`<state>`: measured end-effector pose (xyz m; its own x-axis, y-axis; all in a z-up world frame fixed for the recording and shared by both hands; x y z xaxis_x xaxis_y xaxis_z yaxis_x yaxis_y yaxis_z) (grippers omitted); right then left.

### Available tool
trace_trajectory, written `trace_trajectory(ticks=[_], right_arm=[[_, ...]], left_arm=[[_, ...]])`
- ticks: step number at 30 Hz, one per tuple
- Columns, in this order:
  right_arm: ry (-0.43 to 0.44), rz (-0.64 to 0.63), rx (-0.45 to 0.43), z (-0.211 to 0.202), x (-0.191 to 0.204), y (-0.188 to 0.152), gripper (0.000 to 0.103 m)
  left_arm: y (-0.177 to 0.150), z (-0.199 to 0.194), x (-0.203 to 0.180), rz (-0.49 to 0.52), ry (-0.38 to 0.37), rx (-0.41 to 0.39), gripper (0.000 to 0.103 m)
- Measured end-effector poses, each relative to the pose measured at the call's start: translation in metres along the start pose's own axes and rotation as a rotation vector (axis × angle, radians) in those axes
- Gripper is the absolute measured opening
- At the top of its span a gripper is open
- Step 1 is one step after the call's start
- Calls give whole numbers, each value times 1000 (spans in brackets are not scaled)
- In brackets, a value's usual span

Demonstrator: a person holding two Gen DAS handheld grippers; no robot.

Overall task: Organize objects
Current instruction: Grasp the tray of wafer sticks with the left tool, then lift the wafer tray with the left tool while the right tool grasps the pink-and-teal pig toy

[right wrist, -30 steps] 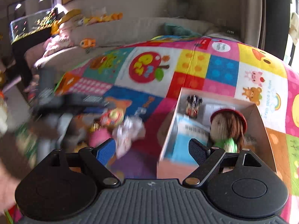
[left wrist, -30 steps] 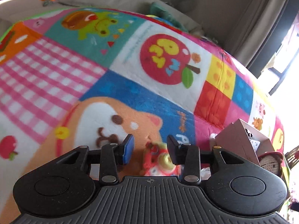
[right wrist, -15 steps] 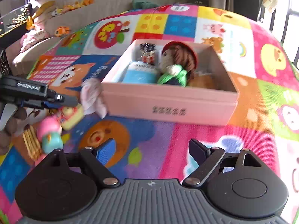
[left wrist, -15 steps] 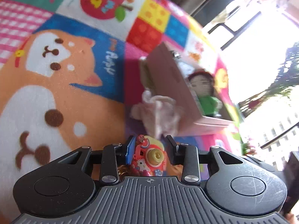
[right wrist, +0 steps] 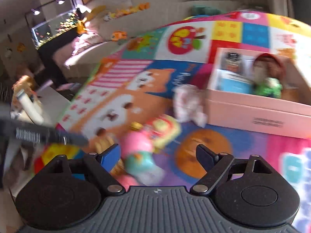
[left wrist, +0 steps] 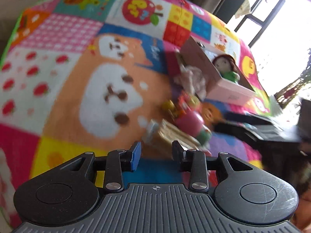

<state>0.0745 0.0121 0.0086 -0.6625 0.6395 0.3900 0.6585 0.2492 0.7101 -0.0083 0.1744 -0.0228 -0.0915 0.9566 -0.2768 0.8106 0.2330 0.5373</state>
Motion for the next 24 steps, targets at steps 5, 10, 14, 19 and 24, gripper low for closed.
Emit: trace_trajectory(ticks=[5,10,14,19,24], right_arm=[[104,135,58,22,-9,-3,48],[-3,89,30,-17,-30,-18,36],[-130,145,7,-50,-73,-33,36],[-242,192,-41,-79,-101,-43,44],[-227,78,-51,-84,-88,-40,66]], left_arm=[[-15,13,-14,-59,-13,51,38],[10,38,-31,-109,-61,27,41],[41,72,-64,-12,-67,-17,43],[64,99,-92,51,-76,-52,42],[46,82,-98,192,-62,-64,42]])
Point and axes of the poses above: each gripper's, at about its wrist camera, not at the fingertips, and z roughly the way its jaws point, x to its left, y to its top, the point moved 9 cm from there along z, roughly the way its jaws point, and after that the axes turned 11 degrees about y, right-handed, at the moved point
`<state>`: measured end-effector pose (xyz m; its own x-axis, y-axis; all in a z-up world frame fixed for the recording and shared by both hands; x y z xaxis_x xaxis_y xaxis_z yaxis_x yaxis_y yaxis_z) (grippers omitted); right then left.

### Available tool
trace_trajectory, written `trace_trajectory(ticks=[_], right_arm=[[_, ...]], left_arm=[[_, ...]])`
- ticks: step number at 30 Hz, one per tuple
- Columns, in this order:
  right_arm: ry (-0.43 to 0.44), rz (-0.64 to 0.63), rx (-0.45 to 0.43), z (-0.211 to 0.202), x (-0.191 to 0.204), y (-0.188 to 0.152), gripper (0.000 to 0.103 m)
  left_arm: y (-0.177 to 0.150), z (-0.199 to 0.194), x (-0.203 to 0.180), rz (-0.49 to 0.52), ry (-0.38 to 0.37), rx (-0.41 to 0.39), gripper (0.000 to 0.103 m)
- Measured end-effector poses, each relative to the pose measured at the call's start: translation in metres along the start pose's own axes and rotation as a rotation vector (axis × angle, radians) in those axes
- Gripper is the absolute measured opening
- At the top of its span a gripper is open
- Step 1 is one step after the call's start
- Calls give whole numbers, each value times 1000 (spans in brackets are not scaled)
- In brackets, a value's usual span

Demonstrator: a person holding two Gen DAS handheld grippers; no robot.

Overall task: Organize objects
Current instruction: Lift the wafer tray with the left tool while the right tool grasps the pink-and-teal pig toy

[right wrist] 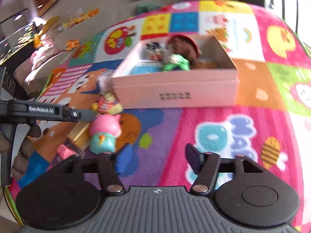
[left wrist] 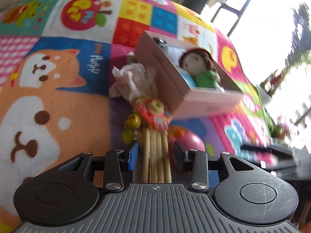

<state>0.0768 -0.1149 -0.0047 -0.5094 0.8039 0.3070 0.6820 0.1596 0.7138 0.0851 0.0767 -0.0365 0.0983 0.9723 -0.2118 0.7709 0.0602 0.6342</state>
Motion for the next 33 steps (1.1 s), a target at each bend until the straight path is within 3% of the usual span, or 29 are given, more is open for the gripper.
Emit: trace_trajectory(ticks=[5,8,10,12,17,22,25,29,30,33], right_arm=[[86,12,10,31,20,18,66],[144,72,19,52,25,25,66],[171,114,42,61,28,24,60],[187,131,42,60,30,24,47],[16,65,18,33,9,19,44],[-72,79,21,7,-17,8,45],[-70,76,31,3,-16,2,46],[1,64,66,16,7,-10,48],[7,46,67,20,14,-11,55],[21,-27,79,26,35,-12,62]], left_arm=[[-25,-27,-8,149,27,10,42],[-32,-27,-13,155,45,18,42],[-29,-19,-13,157,94,10,42],[-25,-9,-13,151,138,-1,42],[-11,4,-10,79,166,-40,42],[-7,9,-10,72,167,-73,43],[-8,8,-11,78,163,-73,42],[-13,3,-9,73,163,-67,42],[-15,1,-8,69,164,-67,42],[-18,-2,-6,60,162,-65,42]])
Point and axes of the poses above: each gripper's, at about its wrist camera, not at the fingertips, and z roughly the way its jaws point, x to its left, y to its top, the point moved 9 cm from there along z, roughly the way its jaws point, and after that the axes turned 11 degrees about y, right-handed, at the moved point
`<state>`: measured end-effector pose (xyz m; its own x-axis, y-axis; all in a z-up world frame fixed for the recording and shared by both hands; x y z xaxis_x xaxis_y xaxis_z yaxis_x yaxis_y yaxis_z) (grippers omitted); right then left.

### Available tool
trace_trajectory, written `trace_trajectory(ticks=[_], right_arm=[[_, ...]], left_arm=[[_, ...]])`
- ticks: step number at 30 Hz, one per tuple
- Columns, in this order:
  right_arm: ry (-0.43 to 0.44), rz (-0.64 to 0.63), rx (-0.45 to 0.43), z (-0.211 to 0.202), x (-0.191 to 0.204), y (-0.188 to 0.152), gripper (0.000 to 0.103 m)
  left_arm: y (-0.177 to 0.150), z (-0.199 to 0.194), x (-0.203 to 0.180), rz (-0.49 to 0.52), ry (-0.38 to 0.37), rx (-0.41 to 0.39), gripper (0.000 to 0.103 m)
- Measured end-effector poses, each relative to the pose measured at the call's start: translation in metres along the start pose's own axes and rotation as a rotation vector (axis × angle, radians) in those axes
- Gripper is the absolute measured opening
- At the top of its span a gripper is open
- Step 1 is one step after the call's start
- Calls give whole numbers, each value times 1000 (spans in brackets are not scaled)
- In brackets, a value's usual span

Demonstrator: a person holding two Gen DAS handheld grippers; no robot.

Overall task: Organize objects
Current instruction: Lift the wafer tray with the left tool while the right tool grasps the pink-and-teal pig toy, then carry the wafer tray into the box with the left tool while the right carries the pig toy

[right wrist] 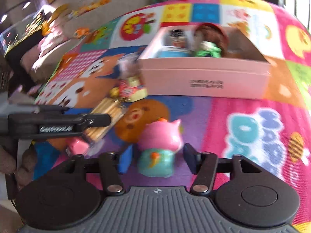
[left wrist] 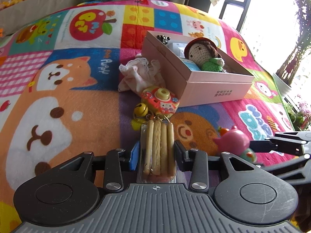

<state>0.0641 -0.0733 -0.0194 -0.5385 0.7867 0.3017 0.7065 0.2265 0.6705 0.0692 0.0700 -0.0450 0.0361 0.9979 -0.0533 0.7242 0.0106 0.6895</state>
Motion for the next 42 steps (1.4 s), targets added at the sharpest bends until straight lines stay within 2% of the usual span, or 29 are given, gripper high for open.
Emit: trace_trajectory(ticks=[3,7,9,11,14,16,19,22,27,29,32,34,36,38,40,42], right_arm=[[-19,-55,-4,-1,8,-1,76],[-94,-98,-14,-10,-2,-4,80],[-83,-78,-36,-21,-13,0,84],[-82,-14,-101,-39,-34,14,89],[-163,116,-226,-64,-82,46,98],[-219,210,-299,-73,-120,66,99],[-215,321,-344,-68,-160,88,99],[-164,389,-336,-49,-172,100,99],[-83,397,-285,-15,-152,100,101],[-102,366,-280,-12,-140,99,103],[-14,344,-256,-11,-123,95,102],[-21,318,-256,-19,-114,89,101],[-65,221,-265,-31,-99,84,101],[-68,97,-247,-39,-76,74,101],[-36,-30,-183,-39,-47,57,101],[0,-126,-111,-30,-23,37,92]], left_arm=[[-1,-1,0,2,3,1,42],[-2,-1,0,7,11,3,42],[-2,-1,0,9,10,2,42],[-2,-1,1,5,6,3,42],[-1,0,1,6,9,8,43],[-1,0,0,11,12,7,42],[-1,0,0,10,10,7,42],[-1,0,1,2,-1,9,42],[-2,-1,5,-9,-29,-2,42],[-2,-1,5,-10,-32,-2,42],[-2,-1,4,0,-25,-6,42],[-3,-2,3,7,-20,-11,42],[-4,-2,4,4,-19,-14,43],[-5,-3,4,2,-19,-17,43],[-5,-4,3,12,-18,-20,42],[-7,-5,2,34,-12,-30,42]])
Point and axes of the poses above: each gripper's, at about its wrist camera, not at the fingertips, and z roughly the way its jaws point, x to its left, y to its top, the point moved 9 cm from there along z, roughly the way its jaws point, and after that the axes turned 11 degrees about y, right-handed, at the moved point
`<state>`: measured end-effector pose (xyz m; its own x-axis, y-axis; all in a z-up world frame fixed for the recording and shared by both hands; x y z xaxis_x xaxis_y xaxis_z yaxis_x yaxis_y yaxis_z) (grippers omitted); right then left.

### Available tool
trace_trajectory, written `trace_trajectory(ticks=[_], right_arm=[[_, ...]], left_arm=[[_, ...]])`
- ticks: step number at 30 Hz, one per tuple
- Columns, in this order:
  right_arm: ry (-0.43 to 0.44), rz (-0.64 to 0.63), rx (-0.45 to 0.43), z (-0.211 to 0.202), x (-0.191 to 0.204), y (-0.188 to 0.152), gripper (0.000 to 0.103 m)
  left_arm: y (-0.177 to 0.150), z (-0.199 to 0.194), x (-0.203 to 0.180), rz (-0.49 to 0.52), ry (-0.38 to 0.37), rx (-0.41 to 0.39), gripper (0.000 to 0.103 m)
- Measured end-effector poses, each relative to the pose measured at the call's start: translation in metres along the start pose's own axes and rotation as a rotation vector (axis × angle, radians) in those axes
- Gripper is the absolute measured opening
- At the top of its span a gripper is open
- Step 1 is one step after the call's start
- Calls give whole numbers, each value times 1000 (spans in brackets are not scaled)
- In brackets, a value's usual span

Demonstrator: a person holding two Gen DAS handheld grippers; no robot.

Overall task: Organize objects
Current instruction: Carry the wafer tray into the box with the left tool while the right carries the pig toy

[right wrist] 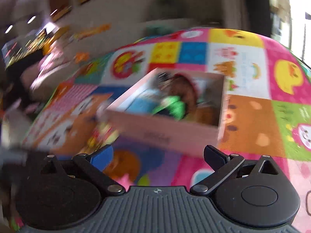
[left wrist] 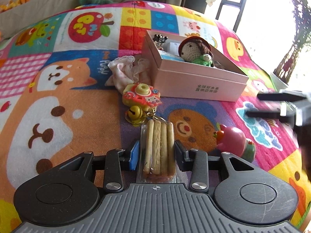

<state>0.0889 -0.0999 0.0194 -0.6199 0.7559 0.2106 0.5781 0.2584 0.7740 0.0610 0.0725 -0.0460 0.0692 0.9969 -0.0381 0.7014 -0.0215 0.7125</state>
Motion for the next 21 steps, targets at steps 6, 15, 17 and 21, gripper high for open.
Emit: trace_trajectory(ticks=[6,15,17,21], right_arm=[[-7,-81,137,25,26,-35,49],[-18,-13,-1,-19,16,-13,48],[-29,1,-28,-27,10,-9,48],[-46,39,-67,-41,-4,-5,48]], left_arm=[[-13,-11,-6,106,38,-47,42],[-1,-27,5,18,-17,-29,36],[17,-34,2,4,-40,-66,36],[74,-47,-10,-4,-79,-163,35]])
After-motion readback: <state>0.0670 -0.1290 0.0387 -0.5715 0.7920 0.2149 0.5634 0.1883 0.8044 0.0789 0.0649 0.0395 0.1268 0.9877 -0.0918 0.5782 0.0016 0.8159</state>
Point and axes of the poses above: each gripper's, at about its wrist camera, not at the fingertips, and z roughly the way its jaws point, x to its left, y to its top, the point moved 9 cm from there along z, roughly the way its jaws point, and after that the axes turned 11 degrees about y, right-handed, at the moved point
